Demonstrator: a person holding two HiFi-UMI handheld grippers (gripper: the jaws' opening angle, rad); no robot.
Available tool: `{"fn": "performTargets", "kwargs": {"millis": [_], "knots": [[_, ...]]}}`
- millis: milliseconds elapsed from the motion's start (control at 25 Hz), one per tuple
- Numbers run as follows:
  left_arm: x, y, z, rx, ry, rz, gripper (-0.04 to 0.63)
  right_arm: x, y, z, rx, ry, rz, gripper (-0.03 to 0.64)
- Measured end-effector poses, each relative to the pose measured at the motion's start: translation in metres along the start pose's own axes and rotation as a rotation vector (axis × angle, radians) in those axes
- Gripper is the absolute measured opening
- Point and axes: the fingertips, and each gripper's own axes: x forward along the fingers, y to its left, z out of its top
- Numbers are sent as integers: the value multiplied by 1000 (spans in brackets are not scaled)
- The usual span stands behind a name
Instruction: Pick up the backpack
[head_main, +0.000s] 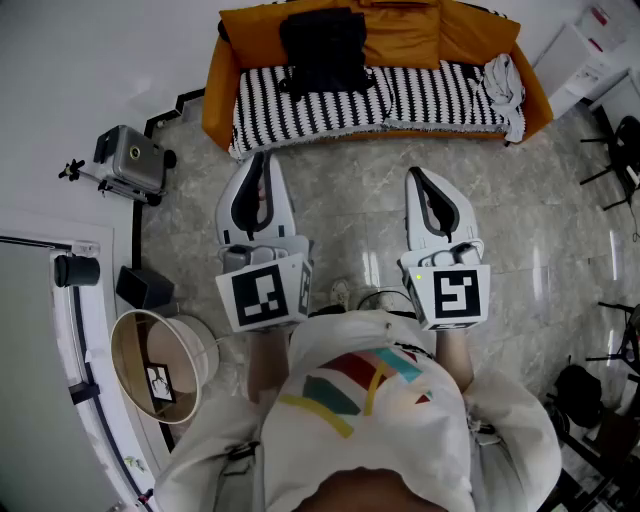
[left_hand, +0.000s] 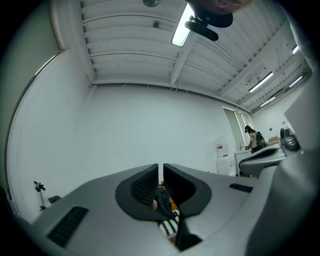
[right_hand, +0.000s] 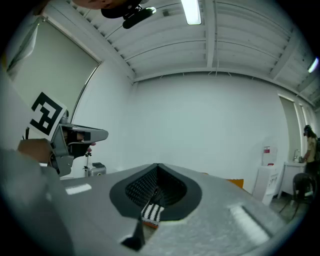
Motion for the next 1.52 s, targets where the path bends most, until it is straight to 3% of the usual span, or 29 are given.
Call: {"fn": "performTargets", "kwargs": {"millis": [720,1040,1520], "knots": [[19,60,-12,-30,-5,-18,40,40,36,2,47,-5,-26,3],[32,90,-26,-79,9,14,38,51,35,2,72,-8,-34,3],[73,91,-24,-11,-28,28,38,105,7,6,63,-115,-9,3]]}}
